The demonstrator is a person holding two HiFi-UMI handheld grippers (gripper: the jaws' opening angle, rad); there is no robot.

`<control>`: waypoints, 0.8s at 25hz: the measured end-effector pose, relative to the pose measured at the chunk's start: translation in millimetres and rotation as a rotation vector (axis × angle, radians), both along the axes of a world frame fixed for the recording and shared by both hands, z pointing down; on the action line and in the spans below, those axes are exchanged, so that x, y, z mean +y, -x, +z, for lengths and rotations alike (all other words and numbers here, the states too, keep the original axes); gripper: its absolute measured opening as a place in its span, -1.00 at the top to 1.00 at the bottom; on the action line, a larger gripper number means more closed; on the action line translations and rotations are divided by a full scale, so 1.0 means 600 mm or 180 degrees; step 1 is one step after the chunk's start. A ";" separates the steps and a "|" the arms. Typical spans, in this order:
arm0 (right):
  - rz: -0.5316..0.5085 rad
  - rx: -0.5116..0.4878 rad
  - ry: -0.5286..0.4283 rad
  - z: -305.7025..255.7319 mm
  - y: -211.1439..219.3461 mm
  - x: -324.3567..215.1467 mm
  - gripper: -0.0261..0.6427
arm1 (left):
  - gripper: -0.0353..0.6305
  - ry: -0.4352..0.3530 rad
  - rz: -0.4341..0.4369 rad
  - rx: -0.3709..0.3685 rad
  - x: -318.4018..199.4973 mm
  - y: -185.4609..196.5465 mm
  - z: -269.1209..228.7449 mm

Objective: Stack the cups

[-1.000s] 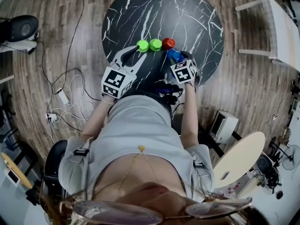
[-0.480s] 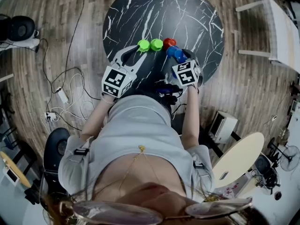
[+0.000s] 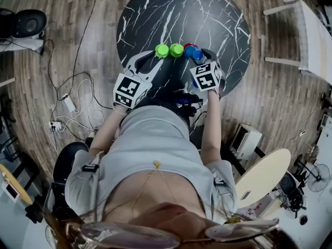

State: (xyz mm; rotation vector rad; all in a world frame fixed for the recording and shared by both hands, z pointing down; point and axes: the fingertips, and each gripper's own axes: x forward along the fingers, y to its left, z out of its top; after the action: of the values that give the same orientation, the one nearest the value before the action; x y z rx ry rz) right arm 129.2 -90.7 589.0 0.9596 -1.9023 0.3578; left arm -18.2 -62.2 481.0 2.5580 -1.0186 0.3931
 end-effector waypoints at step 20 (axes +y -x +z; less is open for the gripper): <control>0.0029 0.0148 0.0151 0.045 0.019 -0.045 0.21 | 0.50 0.0053 -0.0048 0.0032 -0.020 0.024 0.009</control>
State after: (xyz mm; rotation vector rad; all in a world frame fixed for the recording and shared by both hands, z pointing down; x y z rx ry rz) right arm 117.9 -117.6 615.7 0.9376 -1.8399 0.3812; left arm -32.4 -74.3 486.4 2.5335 -1.0262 0.3826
